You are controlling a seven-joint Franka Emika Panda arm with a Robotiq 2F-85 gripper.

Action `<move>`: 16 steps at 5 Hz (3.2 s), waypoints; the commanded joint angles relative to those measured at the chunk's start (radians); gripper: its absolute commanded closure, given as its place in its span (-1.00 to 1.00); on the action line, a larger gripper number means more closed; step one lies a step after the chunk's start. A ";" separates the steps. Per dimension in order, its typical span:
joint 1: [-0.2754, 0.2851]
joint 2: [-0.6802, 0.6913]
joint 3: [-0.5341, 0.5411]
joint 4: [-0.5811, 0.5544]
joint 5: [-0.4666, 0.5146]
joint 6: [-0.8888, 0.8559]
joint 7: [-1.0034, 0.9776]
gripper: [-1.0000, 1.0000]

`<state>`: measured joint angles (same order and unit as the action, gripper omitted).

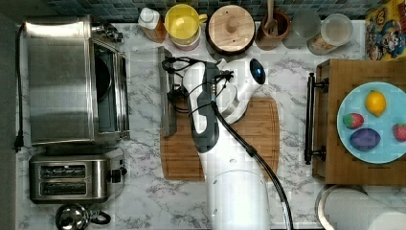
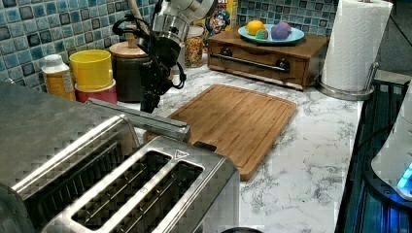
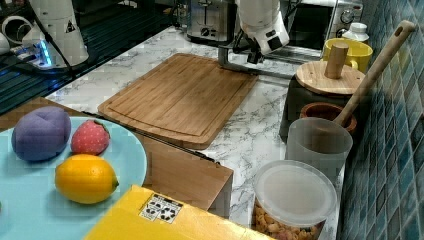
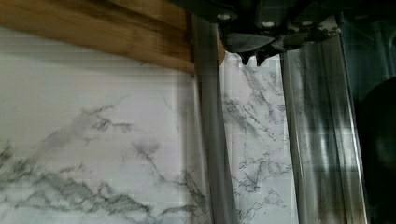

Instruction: Close the oven.

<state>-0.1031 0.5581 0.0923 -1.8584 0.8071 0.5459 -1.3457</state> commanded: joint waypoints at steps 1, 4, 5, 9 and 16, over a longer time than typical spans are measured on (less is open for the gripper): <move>0.039 0.086 0.060 0.208 -0.027 -0.055 0.002 1.00; 0.050 -0.029 0.110 0.156 0.040 -0.044 -0.002 1.00; 0.089 -0.081 0.125 0.143 0.036 -0.038 0.010 1.00; 0.353 -0.172 0.085 0.199 -0.390 0.060 0.412 1.00; 0.571 -0.404 0.006 0.092 -0.967 0.227 1.111 1.00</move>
<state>0.4507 0.3347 0.0903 -1.7041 -0.1537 0.7144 -0.2737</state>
